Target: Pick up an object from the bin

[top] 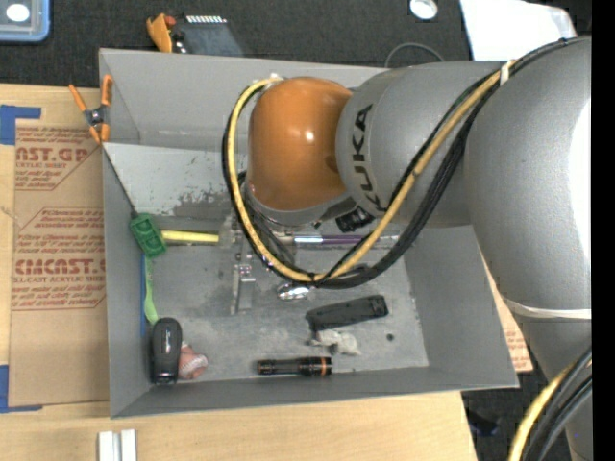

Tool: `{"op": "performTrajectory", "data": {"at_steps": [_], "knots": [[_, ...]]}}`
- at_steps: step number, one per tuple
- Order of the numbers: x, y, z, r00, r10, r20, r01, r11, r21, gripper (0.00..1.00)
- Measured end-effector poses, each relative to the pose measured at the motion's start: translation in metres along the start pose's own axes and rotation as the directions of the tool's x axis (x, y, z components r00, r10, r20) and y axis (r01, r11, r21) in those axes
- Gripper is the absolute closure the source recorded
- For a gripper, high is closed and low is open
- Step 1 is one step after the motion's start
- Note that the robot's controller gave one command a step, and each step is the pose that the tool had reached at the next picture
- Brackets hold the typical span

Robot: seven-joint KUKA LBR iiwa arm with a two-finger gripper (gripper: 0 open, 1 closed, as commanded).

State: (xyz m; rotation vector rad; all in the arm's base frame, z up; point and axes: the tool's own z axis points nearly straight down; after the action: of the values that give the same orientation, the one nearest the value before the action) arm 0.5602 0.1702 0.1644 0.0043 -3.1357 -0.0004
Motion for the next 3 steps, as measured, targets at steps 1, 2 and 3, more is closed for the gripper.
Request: {"op": "performTrajectory", "data": {"at_steps": [1,2,3], "knots": [[-0.002,-0.001,-0.004,1.000,0.002,0.007,-0.002,1.000,-0.001,0.00],[0.022,0.021,0.035,0.979,-0.204,0.016,0.204,0.979,0.001,0.00],[0.059,0.062,0.030,0.913,-0.407,0.006,0.407,0.913,0.002,0.00]]}}
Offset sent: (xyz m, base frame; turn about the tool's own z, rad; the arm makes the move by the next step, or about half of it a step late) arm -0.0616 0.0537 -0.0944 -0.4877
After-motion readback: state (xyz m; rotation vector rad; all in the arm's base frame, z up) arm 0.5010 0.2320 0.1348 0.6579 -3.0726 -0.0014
